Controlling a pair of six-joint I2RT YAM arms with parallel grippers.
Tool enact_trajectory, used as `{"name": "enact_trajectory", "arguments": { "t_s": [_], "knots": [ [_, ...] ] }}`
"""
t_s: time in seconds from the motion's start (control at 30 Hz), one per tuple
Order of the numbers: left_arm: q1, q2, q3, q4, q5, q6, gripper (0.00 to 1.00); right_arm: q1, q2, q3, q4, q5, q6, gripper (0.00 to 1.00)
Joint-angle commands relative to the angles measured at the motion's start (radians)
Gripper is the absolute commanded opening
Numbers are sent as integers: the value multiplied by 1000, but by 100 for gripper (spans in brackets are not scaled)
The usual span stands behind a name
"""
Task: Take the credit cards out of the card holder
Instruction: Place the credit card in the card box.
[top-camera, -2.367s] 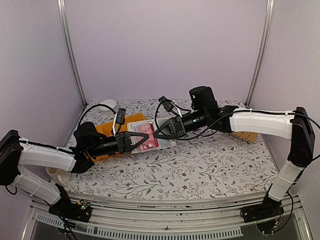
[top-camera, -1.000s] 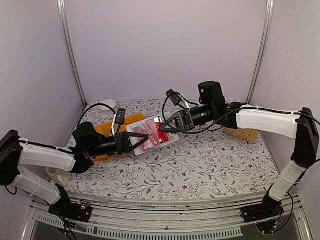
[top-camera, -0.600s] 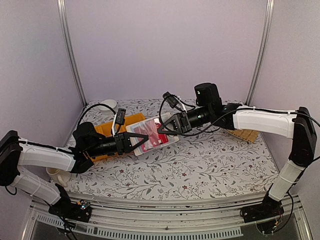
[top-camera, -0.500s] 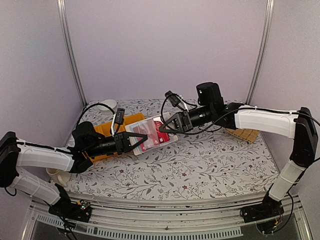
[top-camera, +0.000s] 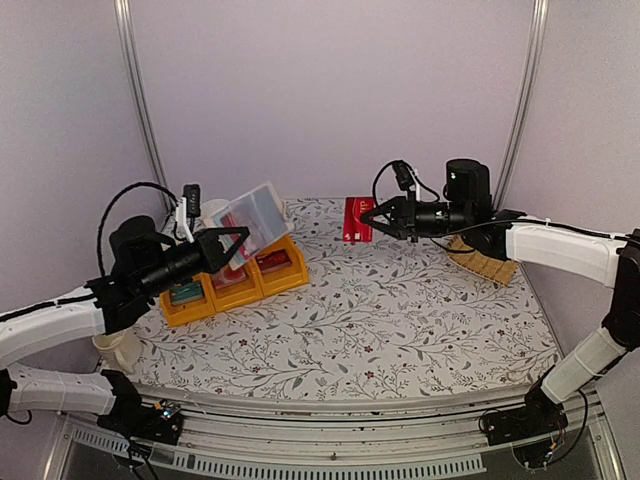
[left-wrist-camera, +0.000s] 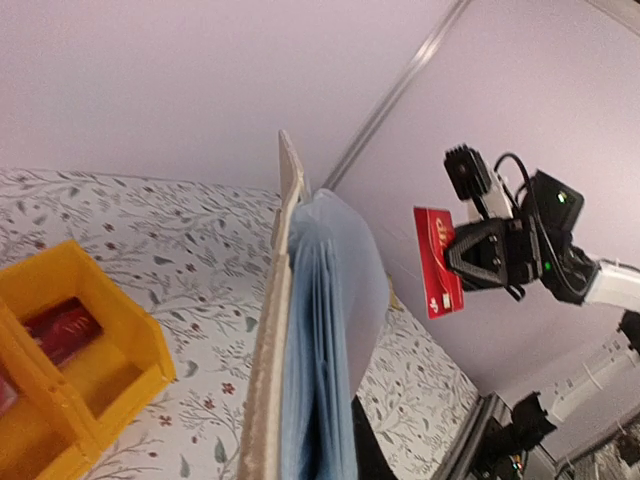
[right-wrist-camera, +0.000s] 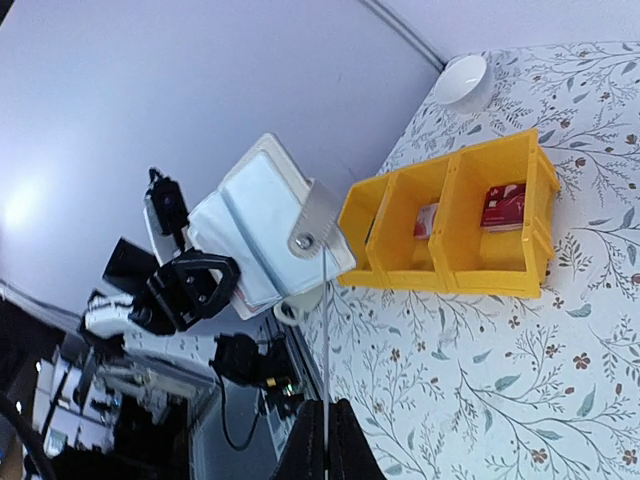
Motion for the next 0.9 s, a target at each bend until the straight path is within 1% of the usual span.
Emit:
{"name": "enact_trajectory", "arguments": {
  "t_s": [0.0,0.03,0.07,0.1,0.17,0.2,0.3,0.33,0.4,0.53,0.73,0.77,0.87],
  "knots": [
    [37,-165,138,-312,-401,137,0,58,15,-65,322,269,394,1],
    [42,-196,146,-332,-454,152,0,90,23,-84,414,356,446,1],
    [47,-223,150,-349,-507,161,0,127,35,-101,467,445,526,2],
    [55,-247,150,-363,-554,169,0,165,57,-106,507,542,568,2],
    [73,-275,151,-396,-633,164,0,238,127,-58,525,685,675,1],
    [80,-281,153,-416,-661,154,0,261,179,-24,529,715,718,1],
    [94,-282,165,-472,-711,123,0,307,346,104,551,745,895,1],
    [98,-282,168,-489,-724,113,0,321,405,159,536,755,947,1],
    [106,-284,172,-512,-749,100,0,339,532,276,443,762,1010,2],
    [114,-294,180,-548,-793,92,0,369,687,440,347,837,1050,1],
    [125,-308,167,-564,-819,70,0,374,823,611,281,944,1103,2],
    [127,-308,164,-565,-822,64,0,374,871,645,263,956,1109,1],
    [132,-301,163,-572,-819,46,0,373,949,735,219,983,1149,2]
  ]
}}
